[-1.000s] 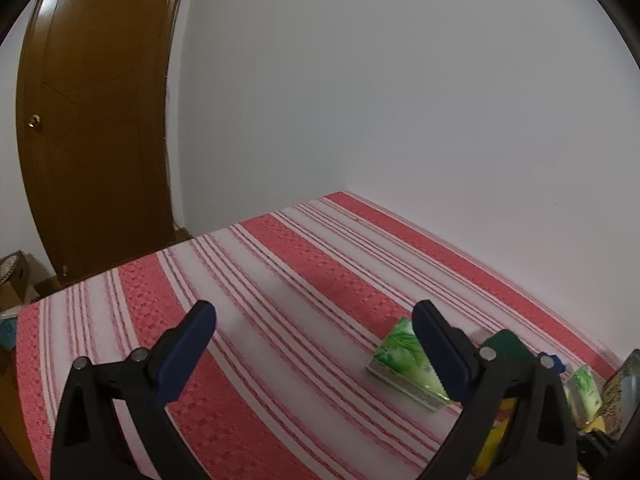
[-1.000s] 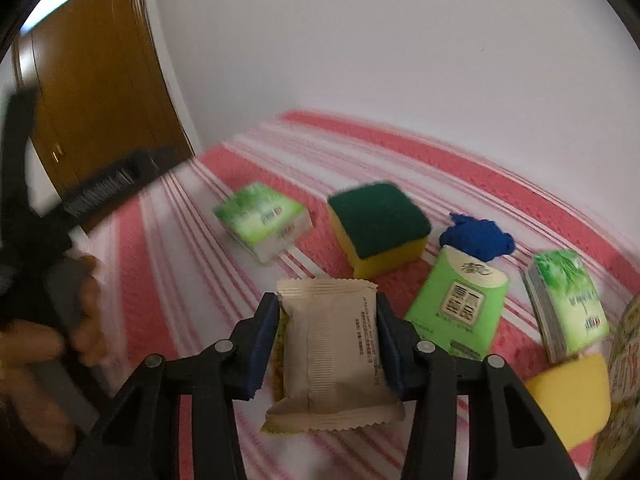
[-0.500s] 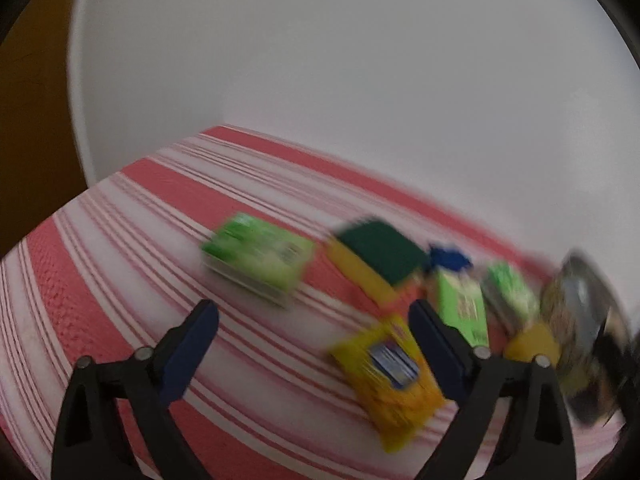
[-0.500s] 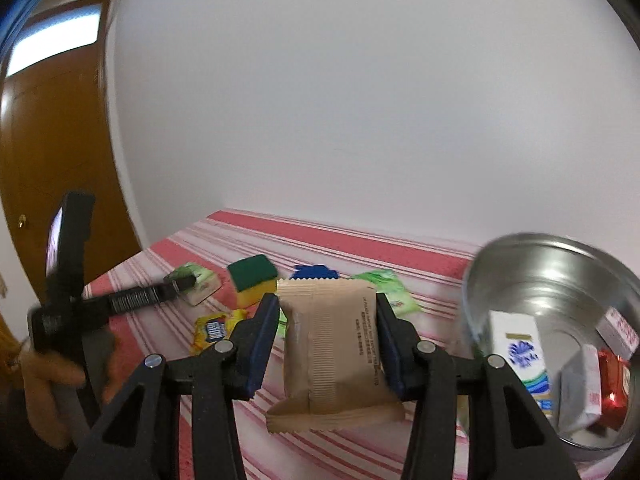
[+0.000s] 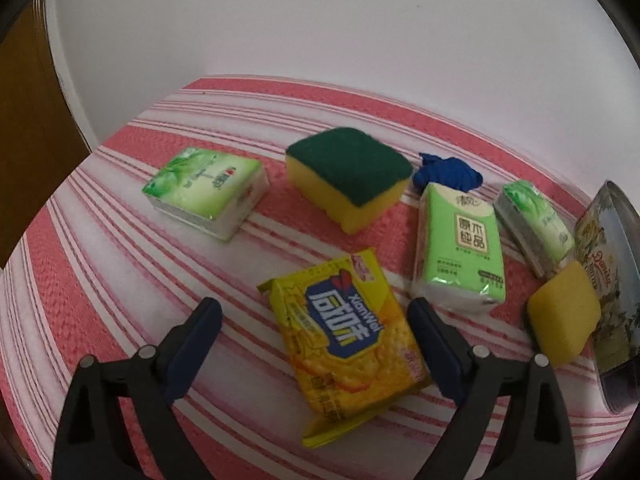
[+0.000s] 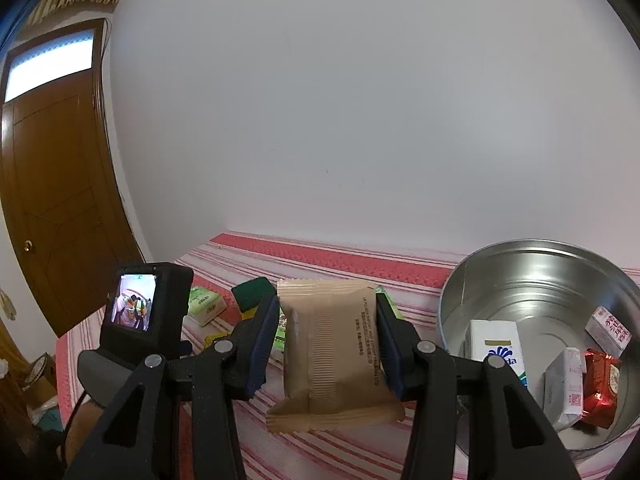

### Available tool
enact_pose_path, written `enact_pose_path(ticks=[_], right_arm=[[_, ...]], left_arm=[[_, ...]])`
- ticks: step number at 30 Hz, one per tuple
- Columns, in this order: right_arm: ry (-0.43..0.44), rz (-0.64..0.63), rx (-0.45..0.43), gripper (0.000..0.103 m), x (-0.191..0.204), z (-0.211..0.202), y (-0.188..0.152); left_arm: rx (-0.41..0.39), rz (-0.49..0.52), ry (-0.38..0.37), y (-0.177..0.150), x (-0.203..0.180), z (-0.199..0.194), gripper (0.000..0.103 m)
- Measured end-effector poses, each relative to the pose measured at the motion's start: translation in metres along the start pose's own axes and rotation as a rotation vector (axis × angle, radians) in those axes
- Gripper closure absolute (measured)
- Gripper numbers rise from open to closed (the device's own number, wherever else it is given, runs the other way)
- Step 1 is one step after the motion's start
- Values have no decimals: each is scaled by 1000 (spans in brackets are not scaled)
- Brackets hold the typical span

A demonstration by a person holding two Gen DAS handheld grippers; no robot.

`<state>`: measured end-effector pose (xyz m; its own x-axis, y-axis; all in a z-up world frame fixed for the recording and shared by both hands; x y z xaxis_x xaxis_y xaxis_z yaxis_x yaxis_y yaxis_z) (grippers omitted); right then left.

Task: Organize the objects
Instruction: 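Grasp the yellow biscuit packet with the left gripper, then carry the yellow packet over the tin with left while right carries tan packet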

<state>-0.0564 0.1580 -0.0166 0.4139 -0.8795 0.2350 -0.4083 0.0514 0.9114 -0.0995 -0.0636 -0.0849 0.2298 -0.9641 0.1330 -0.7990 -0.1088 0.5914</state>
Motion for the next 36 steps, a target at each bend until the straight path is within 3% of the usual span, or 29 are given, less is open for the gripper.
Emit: enact_pose_path(ticks=[9, 11, 12, 13, 14, 20, 27, 31, 36], right_arm=[[-1, 31, -3, 53, -6, 1, 3], [2, 37, -5, 53, -6, -1, 4], [6, 41, -8, 53, -7, -1, 5], [10, 46, -13, 53, -8, -2, 5], [11, 49, -18, 53, -8, -4, 6], [8, 62, -72, 53, -13, -23, 14], [-54, 65, -157, 53, -36, -52, 23], [-114, 66, -207, 53, -55, -71, 27], [-206, 69, -268, 53, -88, -100, 32]], left_arm=[[18, -22, 15, -3, 2, 0, 0], [9, -24, 12, -2, 5, -1, 9], [-11, -26, 13, -3, 5, -6, 33], [-30, -20, 12, -5, 5, -12, 49], [-36, -12, 14, -6, 5, -14, 54], [-55, -105, -89, -12, 20, -20, 54], [-296, -172, -158, -8, 26, -71, 54], [-426, -120, -202, 3, -3, -105, 54], [-492, -7, -285, 10, -64, -135, 54]])
Point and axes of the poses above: each gripper's, at about its wrist camera, not at the fingertips, and z roughly the way its jaws point, x to its left, y to its top, the point moved 3 cm from there along z, roughly the way its jaws point, and after that the axes turned 11 degrees about y, right-handed, at the moved point
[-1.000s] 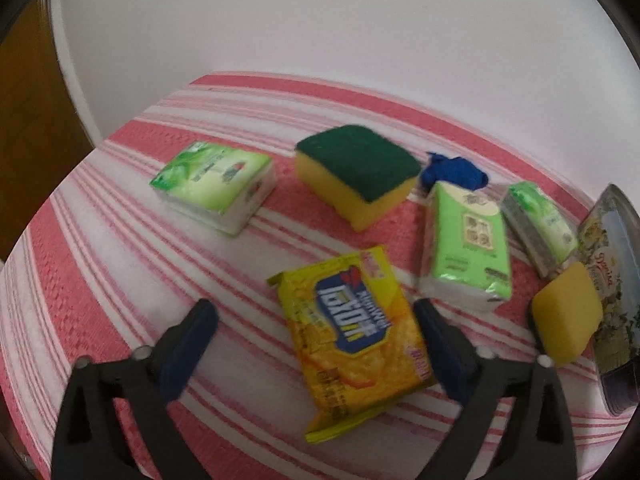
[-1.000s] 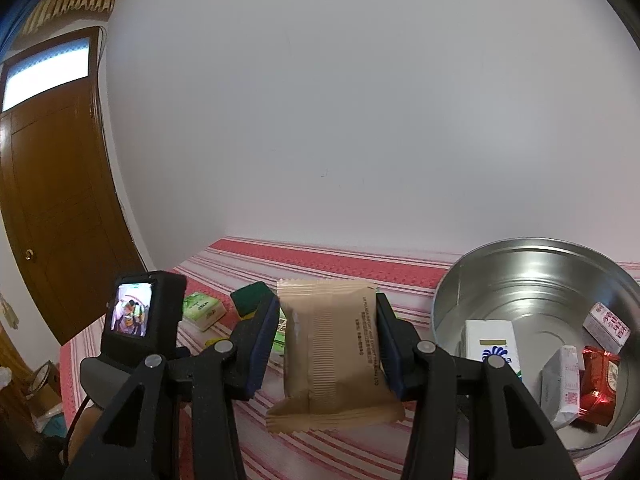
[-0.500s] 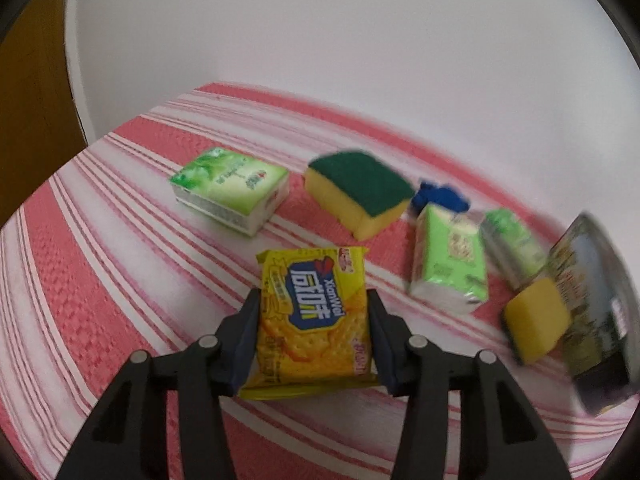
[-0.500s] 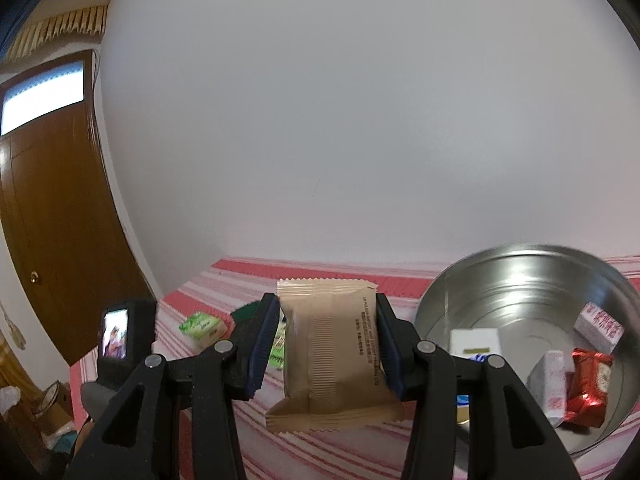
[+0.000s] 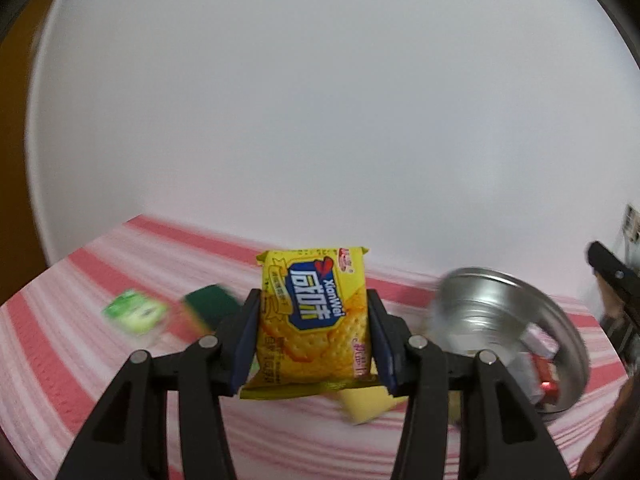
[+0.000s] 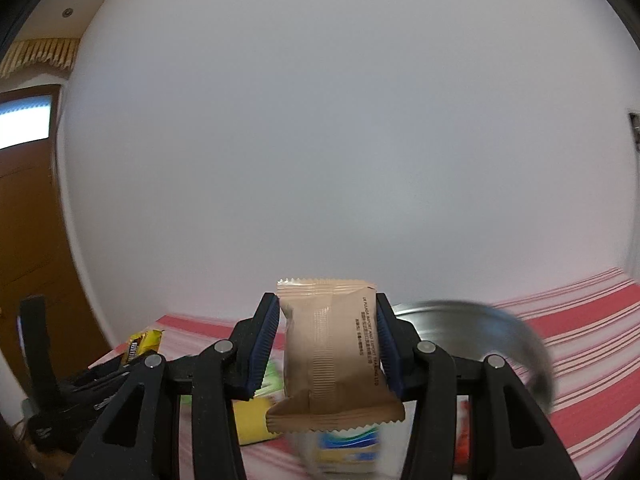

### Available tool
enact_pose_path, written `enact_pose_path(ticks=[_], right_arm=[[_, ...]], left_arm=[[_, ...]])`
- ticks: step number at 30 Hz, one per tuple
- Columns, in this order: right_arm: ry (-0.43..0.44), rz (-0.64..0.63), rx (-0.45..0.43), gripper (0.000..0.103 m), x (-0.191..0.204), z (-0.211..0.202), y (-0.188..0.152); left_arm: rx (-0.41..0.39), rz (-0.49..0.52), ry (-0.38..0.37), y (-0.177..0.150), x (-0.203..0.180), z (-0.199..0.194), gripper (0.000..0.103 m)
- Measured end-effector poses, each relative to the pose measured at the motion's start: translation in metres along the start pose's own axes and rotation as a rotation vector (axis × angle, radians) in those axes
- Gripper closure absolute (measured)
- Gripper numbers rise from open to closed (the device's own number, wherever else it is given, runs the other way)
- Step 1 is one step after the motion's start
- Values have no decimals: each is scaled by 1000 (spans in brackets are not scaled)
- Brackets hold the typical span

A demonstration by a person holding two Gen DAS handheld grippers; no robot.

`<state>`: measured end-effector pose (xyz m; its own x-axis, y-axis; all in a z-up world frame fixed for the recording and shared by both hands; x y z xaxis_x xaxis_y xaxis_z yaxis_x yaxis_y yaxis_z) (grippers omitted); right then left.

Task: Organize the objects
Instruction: 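Carry the yellow packet over the tin with left while right carries tan packet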

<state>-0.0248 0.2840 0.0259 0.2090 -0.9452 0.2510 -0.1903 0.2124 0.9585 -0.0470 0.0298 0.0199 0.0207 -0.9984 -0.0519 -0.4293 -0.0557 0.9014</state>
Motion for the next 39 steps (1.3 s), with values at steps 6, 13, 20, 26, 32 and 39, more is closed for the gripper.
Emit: enact_pose_path(ticks=[6, 13, 20, 26, 32, 39], right_arm=[[-106, 23, -7, 53, -53, -13, 4], [-206, 17, -12, 53, -92, -20, 6], [-281, 40, 16, 53, -119, -11, -2], [-276, 72, 44, 53, -123, 10, -4], [-251, 81, 108, 53, -117, 30, -14], [-250, 87, 150, 53, -119, 37, -13]], left_arm=[[-8, 63, -108, -2, -66, -3, 54], [36, 140, -192, -10, -137, 9, 54], [96, 224, -200, -26, -174, 22, 54], [128, 276, -163, -35, -176, 36, 54], [144, 308, -122, -42, -175, 35, 54], [159, 323, -114, -47, -178, 35, 54]])
Point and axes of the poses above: each gripper's, at about its wrist camera, not at the fingertips, and z roughly the way its jaws point, x to its left, y to its top, the point moved 3 cm from there along z, roughly the way its jaws point, and after that the axes turned 11 degrees about y, right-handed, at the moved point
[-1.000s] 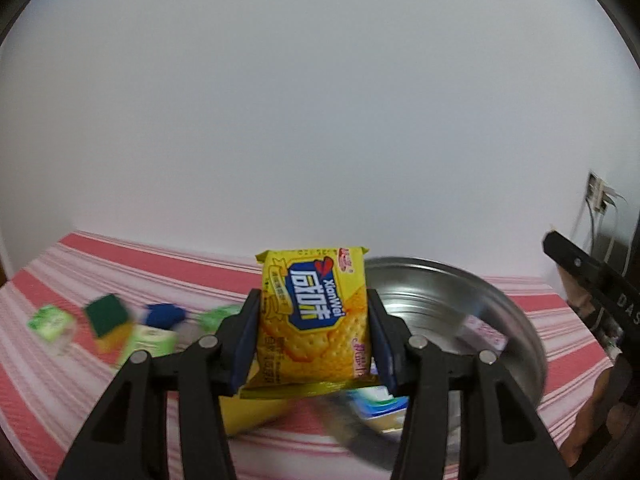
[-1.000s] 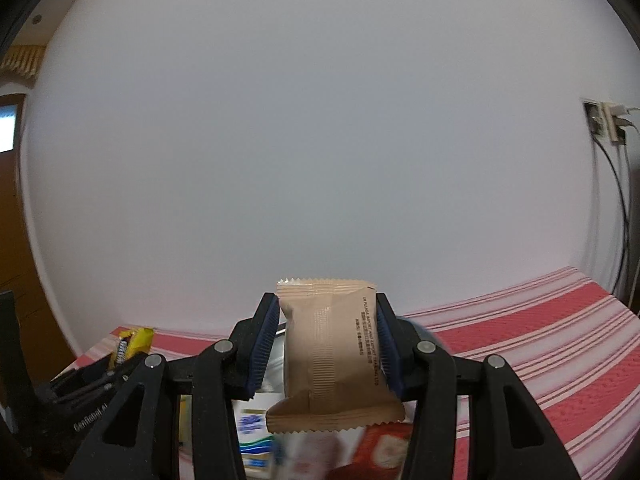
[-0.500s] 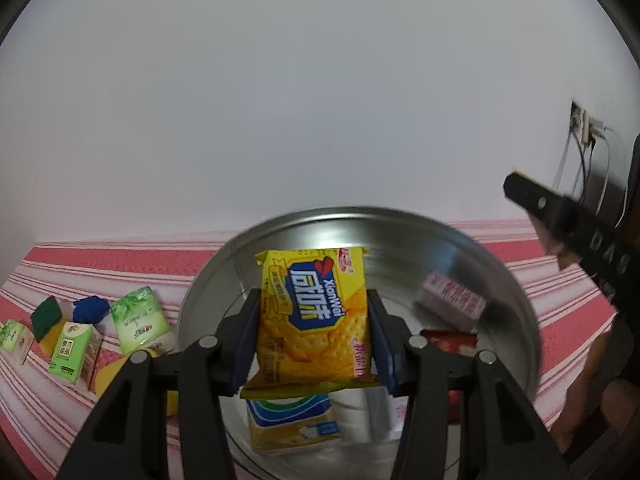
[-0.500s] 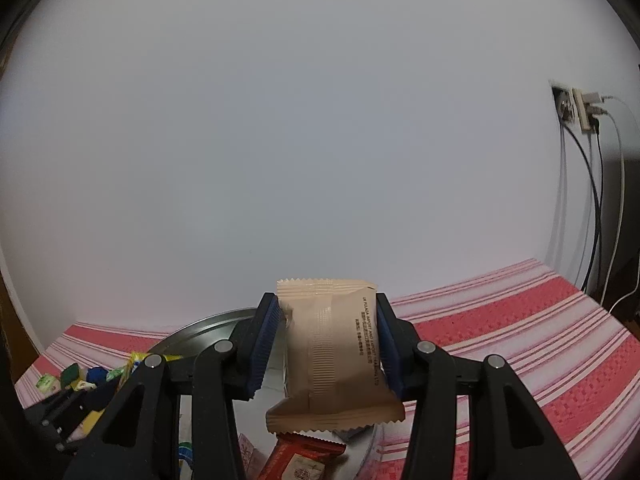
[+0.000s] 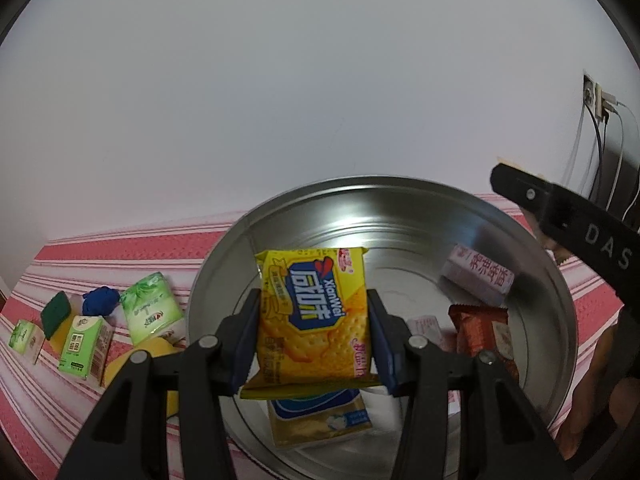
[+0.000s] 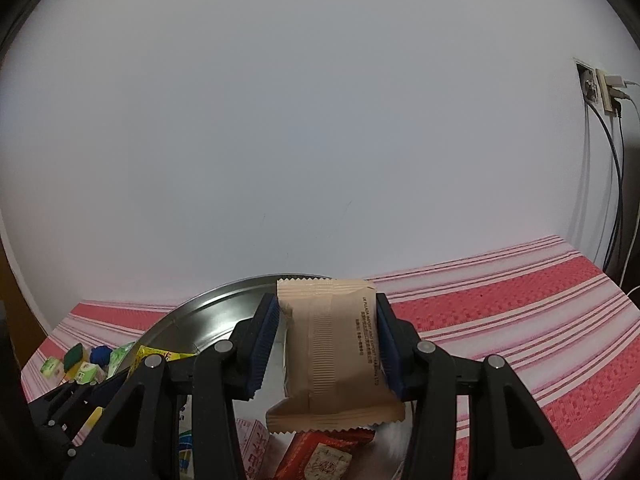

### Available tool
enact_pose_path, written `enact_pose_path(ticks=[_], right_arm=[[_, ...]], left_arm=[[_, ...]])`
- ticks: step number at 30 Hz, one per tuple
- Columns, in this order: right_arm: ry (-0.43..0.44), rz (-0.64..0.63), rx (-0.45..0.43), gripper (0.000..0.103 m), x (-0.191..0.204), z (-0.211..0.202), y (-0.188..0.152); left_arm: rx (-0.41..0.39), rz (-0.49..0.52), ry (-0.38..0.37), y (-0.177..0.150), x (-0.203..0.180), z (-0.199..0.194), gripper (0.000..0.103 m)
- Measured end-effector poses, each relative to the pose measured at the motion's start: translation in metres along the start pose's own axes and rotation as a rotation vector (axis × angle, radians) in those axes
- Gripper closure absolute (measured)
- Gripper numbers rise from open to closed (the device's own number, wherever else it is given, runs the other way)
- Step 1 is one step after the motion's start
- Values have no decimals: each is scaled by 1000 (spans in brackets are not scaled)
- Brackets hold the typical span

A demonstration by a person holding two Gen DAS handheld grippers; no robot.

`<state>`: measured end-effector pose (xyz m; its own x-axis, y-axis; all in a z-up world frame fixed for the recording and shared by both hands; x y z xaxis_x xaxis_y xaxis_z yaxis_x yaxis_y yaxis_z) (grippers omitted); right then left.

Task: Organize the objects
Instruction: 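Carry the yellow packet over the tin with left while right carries tan packet, then open both grippers to drop the yellow and tan packets into the tin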

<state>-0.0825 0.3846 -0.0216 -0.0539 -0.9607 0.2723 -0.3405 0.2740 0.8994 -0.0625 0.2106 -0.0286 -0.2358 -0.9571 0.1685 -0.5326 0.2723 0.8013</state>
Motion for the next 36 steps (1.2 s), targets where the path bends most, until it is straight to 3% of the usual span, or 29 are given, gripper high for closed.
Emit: enact_pose_path(ticks=[13, 15, 20, 21, 23, 25, 29, 36], right_arm=[[-28, -68, 70, 53, 19, 8, -5], [-19, -61, 85, 52, -6, 12, -2], [-13, -63, 90, 52, -3, 5, -2], [-9, -63, 91, 50, -1, 7, -2], [-7, -60, 96, 41, 0, 7, -1], [-15, -42, 73, 26, -6, 7, 1], [-31, -13, -19, 21, -15, -16, 4], [-61, 39, -125, 21, -14, -36, 7]], left_arm=[[8, 47, -1, -6, -7, 0, 54], [9, 51, 3, -6, -8, 0, 54], [24, 46, 21, -7, -7, 7, 53], [28, 43, 22, -7, -7, 8, 51], [21, 40, 27, -7, -8, 7, 31], [-15, 37, 20, -5, -8, 0, 1], [-112, 54, 22, 0, -11, -18, 0], [-121, 30, 22, 0, 0, -18, 0]])
Point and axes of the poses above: each gripper's, at about its wrist camera, not at the fingertips, and z roughly the way its jaws point, x to its left, y to its top, the point moved 3 cm from there along z, roughly the way its jaws point, and after that the axes turned 11 degrees about y, right-handed, at the moved point
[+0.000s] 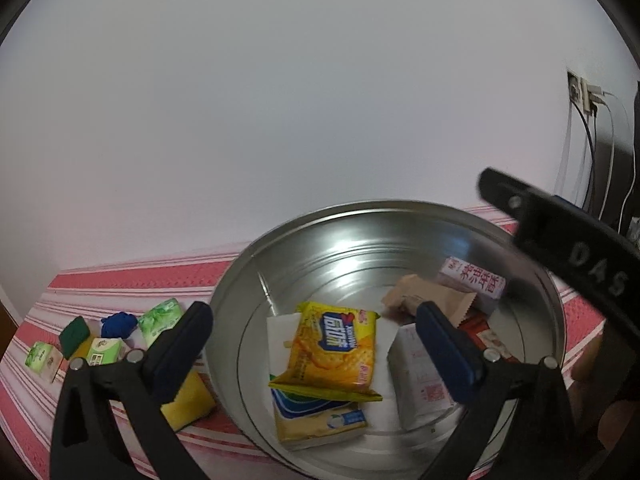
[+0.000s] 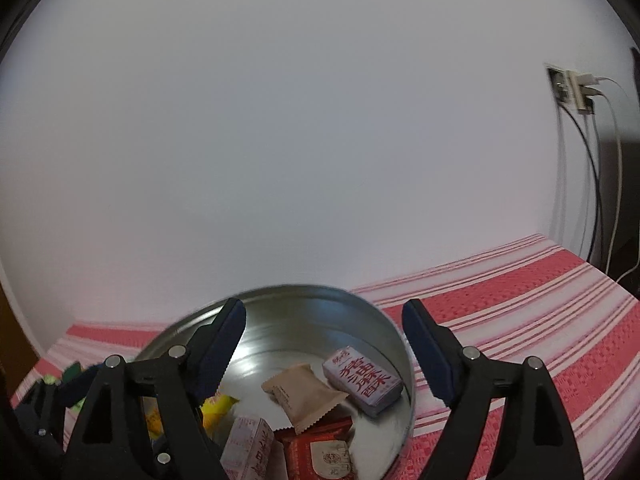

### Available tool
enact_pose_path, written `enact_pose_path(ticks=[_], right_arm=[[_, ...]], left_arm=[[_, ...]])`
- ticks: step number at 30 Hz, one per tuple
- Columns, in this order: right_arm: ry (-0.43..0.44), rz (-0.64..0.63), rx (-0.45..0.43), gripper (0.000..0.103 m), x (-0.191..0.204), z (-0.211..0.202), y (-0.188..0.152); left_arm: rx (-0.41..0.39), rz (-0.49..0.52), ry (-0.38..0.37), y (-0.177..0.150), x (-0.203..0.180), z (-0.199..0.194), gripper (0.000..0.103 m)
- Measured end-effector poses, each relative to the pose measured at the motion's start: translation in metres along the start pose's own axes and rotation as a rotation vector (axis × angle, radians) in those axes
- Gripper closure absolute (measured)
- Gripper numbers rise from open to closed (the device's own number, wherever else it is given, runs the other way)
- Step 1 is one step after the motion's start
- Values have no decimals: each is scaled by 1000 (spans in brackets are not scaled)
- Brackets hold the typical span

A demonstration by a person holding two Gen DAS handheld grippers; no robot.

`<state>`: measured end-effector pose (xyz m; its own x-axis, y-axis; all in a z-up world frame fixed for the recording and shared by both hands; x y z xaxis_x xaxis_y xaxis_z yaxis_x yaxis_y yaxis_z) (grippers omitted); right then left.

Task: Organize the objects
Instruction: 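Open both grippers to drop the yellow and tan packets into the tin, then move both grippers away from the tin toward the remaining items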

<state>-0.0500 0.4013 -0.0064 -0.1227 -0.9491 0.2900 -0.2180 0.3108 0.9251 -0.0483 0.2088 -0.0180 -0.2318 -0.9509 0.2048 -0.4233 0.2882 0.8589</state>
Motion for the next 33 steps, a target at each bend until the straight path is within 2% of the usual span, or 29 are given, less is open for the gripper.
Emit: enact_pose_path(ticks=[5, 7, 16, 20, 25, 29, 33], right_arm=[[-16, -4, -57, 21, 7, -4, 6], [-14, -6, -65, 21, 11, 9, -7], [-51, -65, -159, 20, 25, -7, -13], [-62, -71, -149, 20, 36, -9, -16], [-65, -57, -177, 20, 53, -23, -18], [-37, -28, -177, 20, 69, -34, -23], [-12, -53, -161, 20, 90, -39, -32]], left_arm=[[2, -34, 11, 1, 15, 5, 0], [7, -41, 16, 0, 20, 10, 0], [2, -64, 53, -6, 40, 11, 0], [3, -63, 73, -11, 51, 14, 0], [20, -96, 76, -12, 79, 11, 0], [31, -131, 67, -12, 94, 9, 0], [37, -117, 83, -17, 102, 11, 0]])
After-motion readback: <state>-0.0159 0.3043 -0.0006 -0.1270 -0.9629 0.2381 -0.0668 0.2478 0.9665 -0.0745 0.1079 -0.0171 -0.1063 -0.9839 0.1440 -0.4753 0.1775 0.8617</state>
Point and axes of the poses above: each gripper's, at about its wrist camera, not at the fingertips, and z roughly the way its jaws point, x to its left, y to its top, the point moved 3 cm from there along z, roughly the way its jaws point, and after that the axes turned 11 degrees about y, right-handed, at the moved point
